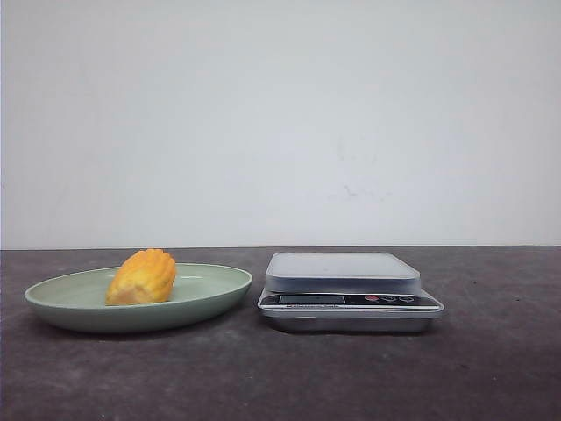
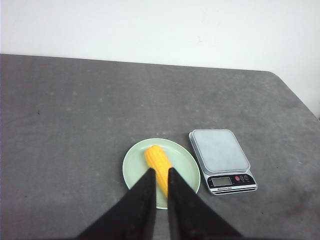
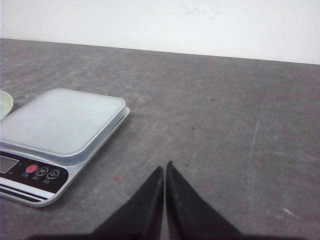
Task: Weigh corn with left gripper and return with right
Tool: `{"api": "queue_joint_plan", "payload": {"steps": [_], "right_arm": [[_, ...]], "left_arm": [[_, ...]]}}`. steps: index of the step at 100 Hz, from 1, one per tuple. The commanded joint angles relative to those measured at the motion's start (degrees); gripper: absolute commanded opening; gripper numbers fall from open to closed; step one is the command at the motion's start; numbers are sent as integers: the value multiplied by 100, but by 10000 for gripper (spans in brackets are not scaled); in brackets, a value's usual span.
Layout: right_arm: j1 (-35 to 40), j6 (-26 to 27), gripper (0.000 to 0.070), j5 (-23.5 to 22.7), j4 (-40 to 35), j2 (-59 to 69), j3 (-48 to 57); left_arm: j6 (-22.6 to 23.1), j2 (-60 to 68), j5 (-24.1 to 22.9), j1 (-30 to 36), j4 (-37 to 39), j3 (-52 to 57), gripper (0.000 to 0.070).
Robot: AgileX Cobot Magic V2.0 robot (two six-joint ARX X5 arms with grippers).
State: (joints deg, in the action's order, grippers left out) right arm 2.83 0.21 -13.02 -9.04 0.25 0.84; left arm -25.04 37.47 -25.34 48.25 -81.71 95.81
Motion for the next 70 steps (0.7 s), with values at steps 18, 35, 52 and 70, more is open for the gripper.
{"api": "queue_joint_plan", "payload": {"steps": [18, 35, 52, 70], "right_arm": [[-13, -238, 0, 136, 11, -2, -9], [-37, -238, 0, 118, 9, -2, -9], [-72, -238, 0, 116, 9, -2, -9], [-72, -238, 0, 105, 9, -2, -9]], "left_arm": [[-9, 31, -20, 46, -199, 92, 0], [-9, 31, -22, 48, -199, 94, 0], [-9, 31, -20, 46, -199, 94, 0], [-9, 31, -22, 46, -199, 94, 0]]}}
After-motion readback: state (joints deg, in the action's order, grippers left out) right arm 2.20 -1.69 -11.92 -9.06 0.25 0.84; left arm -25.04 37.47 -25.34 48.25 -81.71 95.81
